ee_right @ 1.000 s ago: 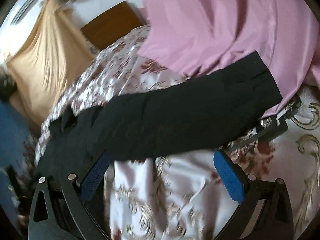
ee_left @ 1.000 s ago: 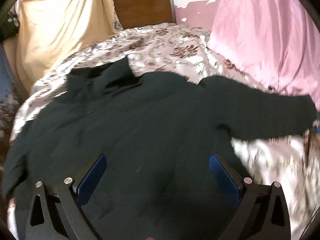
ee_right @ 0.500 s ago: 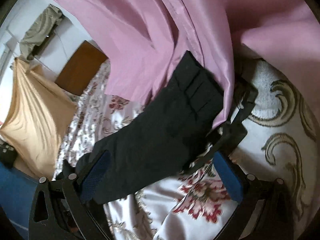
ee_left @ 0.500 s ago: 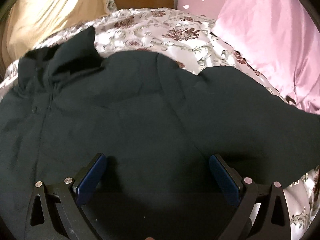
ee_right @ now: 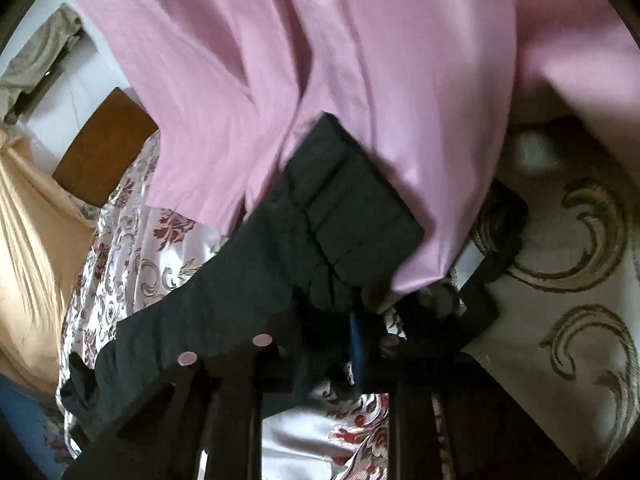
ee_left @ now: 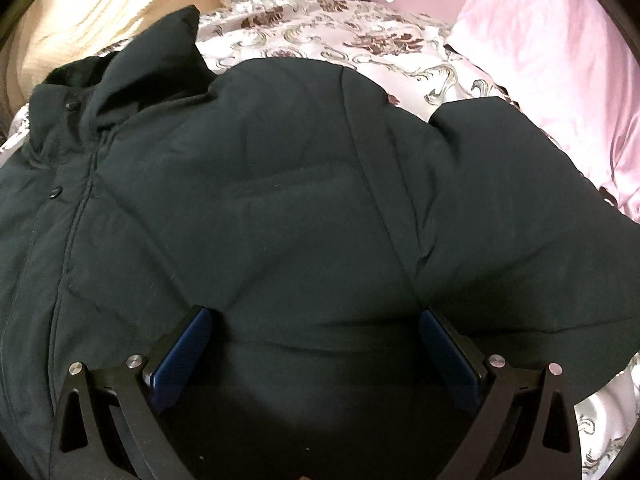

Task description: Fold large clothes

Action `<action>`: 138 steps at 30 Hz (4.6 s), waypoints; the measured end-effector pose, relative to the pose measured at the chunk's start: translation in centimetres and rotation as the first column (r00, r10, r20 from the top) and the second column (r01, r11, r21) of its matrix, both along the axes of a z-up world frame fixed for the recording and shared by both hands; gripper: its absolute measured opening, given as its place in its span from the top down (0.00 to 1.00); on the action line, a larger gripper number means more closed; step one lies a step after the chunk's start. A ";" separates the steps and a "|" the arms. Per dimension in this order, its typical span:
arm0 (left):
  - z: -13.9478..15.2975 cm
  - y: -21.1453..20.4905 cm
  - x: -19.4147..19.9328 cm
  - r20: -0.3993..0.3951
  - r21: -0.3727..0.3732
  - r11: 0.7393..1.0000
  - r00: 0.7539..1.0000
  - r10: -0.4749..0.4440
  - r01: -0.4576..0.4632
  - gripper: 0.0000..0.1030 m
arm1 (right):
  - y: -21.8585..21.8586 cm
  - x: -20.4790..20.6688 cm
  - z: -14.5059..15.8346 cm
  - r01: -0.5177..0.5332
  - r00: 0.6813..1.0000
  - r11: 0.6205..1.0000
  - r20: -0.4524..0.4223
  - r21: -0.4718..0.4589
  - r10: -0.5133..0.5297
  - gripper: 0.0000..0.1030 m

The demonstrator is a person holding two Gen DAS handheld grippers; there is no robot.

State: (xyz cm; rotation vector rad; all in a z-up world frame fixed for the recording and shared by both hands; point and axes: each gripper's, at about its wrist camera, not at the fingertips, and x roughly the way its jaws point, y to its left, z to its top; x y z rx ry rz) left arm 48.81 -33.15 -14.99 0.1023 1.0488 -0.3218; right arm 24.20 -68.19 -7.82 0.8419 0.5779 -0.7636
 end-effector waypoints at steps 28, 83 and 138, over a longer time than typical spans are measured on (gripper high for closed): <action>11.5 34.8 -3.4 -0.139 -0.260 0.941 0.973 0.186 -0.217 0.00 | 38.6 15.4 12.6 -0.708 0.610 0.503 -0.070 -0.495 0.790 0.92; 11.4 35.4 0.8 0.132 -0.180 0.941 0.941 0.312 -0.287 0.92 | 35.9 16.6 3.5 -0.802 0.576 0.459 -0.289 -0.383 0.765 0.51; 1.5 65.7 -18.5 -0.360 -0.482 0.252 0.452 0.816 -0.839 0.10 | 66.5 25.4 -2.5 -0.911 0.318 0.158 -0.408 -0.380 0.856 0.21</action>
